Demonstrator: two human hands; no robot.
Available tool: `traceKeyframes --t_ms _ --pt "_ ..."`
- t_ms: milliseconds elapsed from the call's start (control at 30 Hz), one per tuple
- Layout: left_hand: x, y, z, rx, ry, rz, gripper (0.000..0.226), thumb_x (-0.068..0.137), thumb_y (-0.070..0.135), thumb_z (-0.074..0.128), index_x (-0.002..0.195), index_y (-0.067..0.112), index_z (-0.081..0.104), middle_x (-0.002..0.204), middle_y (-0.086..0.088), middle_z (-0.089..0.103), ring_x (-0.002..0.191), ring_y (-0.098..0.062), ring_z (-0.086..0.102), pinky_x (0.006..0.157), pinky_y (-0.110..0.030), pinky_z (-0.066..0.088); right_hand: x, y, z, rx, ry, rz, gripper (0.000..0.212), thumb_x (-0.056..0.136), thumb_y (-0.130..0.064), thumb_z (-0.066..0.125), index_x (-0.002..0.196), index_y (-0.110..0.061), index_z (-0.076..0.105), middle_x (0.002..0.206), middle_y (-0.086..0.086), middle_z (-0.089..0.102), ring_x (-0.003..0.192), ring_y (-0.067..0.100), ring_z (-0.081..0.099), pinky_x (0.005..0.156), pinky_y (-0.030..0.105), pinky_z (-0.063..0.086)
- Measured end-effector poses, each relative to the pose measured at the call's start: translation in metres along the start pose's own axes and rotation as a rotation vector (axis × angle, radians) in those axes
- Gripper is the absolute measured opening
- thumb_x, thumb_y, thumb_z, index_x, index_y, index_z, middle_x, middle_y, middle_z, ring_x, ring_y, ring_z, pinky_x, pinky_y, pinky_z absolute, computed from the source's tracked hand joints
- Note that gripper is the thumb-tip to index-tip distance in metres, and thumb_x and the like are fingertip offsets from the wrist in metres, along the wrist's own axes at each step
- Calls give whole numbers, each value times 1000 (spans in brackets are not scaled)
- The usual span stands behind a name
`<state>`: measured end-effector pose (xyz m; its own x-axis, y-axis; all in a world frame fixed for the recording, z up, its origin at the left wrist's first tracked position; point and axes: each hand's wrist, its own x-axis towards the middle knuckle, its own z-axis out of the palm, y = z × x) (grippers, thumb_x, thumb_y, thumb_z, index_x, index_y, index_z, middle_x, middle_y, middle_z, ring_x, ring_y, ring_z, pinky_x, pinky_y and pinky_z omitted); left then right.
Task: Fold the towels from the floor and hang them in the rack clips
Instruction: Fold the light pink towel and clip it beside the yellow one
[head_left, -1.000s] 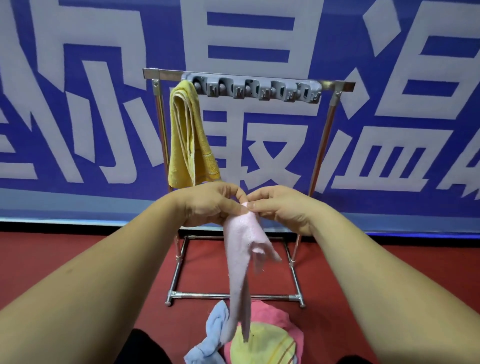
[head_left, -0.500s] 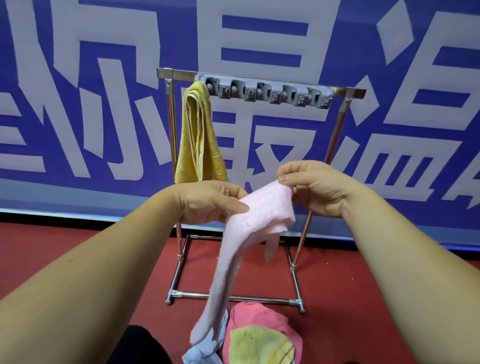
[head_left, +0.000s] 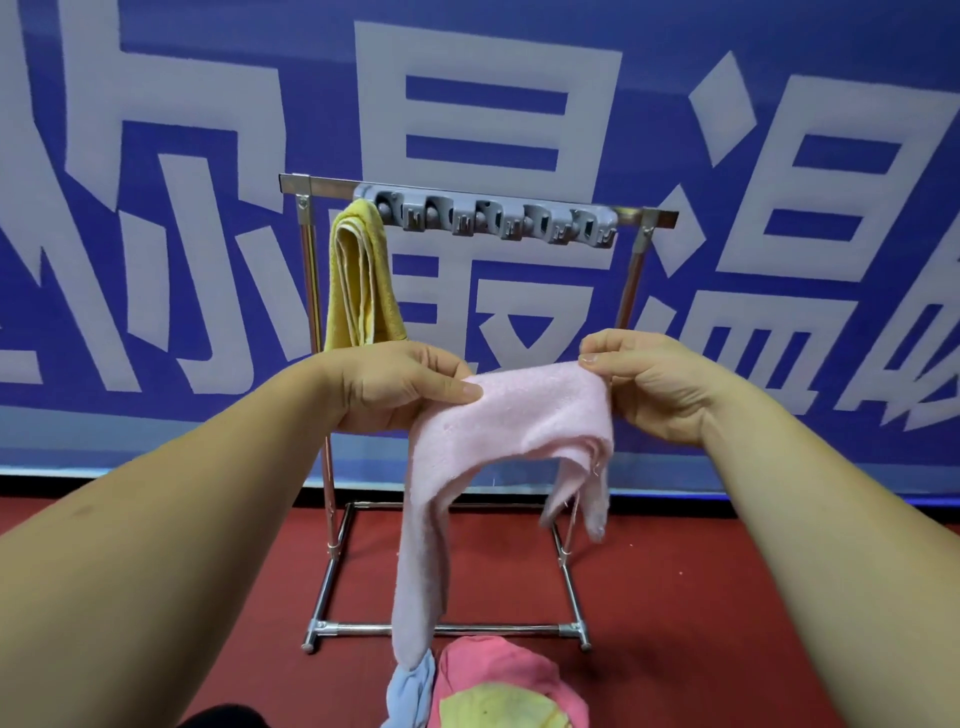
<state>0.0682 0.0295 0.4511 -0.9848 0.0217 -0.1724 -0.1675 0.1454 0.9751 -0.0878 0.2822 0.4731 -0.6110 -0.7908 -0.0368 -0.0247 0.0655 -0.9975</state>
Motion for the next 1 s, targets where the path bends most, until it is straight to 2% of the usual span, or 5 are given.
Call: traceKeyframes --t_ms 533,733,833,933,1000 --pt "-11 15 0 -100 -217 -92 27 97 13 64 117 -2 71 110 -16 76 97 -27 75 86 -36 61 -12 -4 -19 153 -5 -15 10 99 -2 64 93 -9 68 82 6 64 74 17 59 76 33 51" --pt "-8 14 6 -182 -65 20 25 100 11 63 118 -6 66 104 -18 72 89 -26 74 81 -36 62 -4 14 -19 -303 71 116 12 94 0 64 96 -8 74 89 10 70 80 23 61 73 38 52" --pt "-2 17 13 -170 -87 17 33 99 14 66 125 -5 63 105 -18 72 90 -27 73 84 -37 62 1 18 -1 -458 -36 134 17 99 -13 62 106 -9 77 87 1 74 77 18 64 85 41 45" --pt "4 22 23 -108 -119 15 17 103 11 62 113 -1 68 104 -15 73 91 -24 72 84 -33 62 7 16 31 -289 -129 74 28 101 -31 66 121 -15 76 119 1 78 115 24 71 108 46 45" --pt "6 24 25 -69 -97 6 14 102 8 62 110 0 69 101 -13 75 90 -22 72 81 -30 62 15 20 47 -122 -132 24 36 96 -30 72 124 -8 74 123 6 75 116 27 67 120 52 39"
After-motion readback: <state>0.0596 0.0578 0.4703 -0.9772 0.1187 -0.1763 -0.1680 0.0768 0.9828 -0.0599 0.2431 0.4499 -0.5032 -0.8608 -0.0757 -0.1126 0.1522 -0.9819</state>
